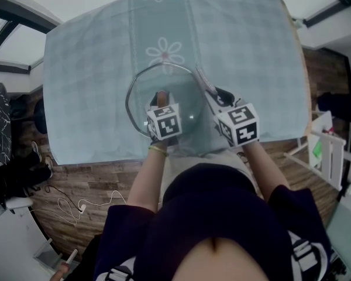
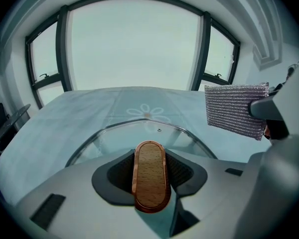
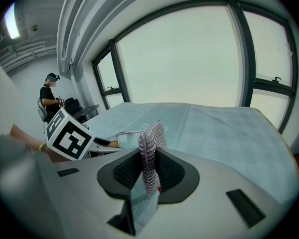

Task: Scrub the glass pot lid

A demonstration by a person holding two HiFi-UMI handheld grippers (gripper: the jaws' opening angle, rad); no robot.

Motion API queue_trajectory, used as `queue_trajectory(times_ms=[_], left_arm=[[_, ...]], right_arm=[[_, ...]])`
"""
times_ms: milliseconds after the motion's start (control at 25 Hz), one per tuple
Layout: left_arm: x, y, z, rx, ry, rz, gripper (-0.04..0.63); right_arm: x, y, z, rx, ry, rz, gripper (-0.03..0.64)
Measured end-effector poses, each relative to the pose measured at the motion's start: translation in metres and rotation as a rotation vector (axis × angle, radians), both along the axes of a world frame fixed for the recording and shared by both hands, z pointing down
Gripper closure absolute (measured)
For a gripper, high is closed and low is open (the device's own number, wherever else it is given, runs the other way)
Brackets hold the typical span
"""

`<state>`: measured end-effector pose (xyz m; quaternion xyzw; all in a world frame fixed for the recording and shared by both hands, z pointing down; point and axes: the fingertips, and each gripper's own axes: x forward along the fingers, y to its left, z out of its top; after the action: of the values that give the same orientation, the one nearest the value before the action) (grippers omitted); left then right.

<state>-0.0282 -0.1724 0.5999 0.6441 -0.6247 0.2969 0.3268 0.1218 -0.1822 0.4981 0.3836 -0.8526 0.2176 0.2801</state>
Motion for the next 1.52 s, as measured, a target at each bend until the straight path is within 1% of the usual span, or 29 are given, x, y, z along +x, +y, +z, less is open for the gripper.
queue_trajectory(times_ms=[360,600,680,800,1040,1200,1520], left_arm=[[0.000,0.001,0.000,-0.024,0.044,0.004,0.432],[0.002,0.006,-0.010,-0.010,0.105,0.009,0.431],[0.003,0.005,-0.017,0.009,0.144,0.002,0.431],[0.003,0.003,-0.029,0.044,0.222,-0.019,0.431],[0.000,0.003,-0.051,0.111,0.366,-0.030,0.431],[-0.003,0.000,-0.062,0.171,0.451,-0.001,0.431],[0.000,0.004,-0.080,0.236,0.588,0.075,0.431]], right_arm=[[0.028,-0.003,-0.011,0.036,0.022,0.029,0.537],[0.032,-0.004,-0.024,0.064,-0.004,0.044,0.537],[0.033,-0.005,-0.026,0.079,-0.001,0.038,0.537],[0.036,-0.005,-0.027,0.092,0.009,0.030,0.537],[0.041,-0.004,-0.035,0.113,-0.001,0.042,0.537],[0.038,-0.007,-0.039,0.128,-0.004,0.044,0.537],[0.038,-0.006,-0.043,0.140,-0.002,0.061,0.537]])
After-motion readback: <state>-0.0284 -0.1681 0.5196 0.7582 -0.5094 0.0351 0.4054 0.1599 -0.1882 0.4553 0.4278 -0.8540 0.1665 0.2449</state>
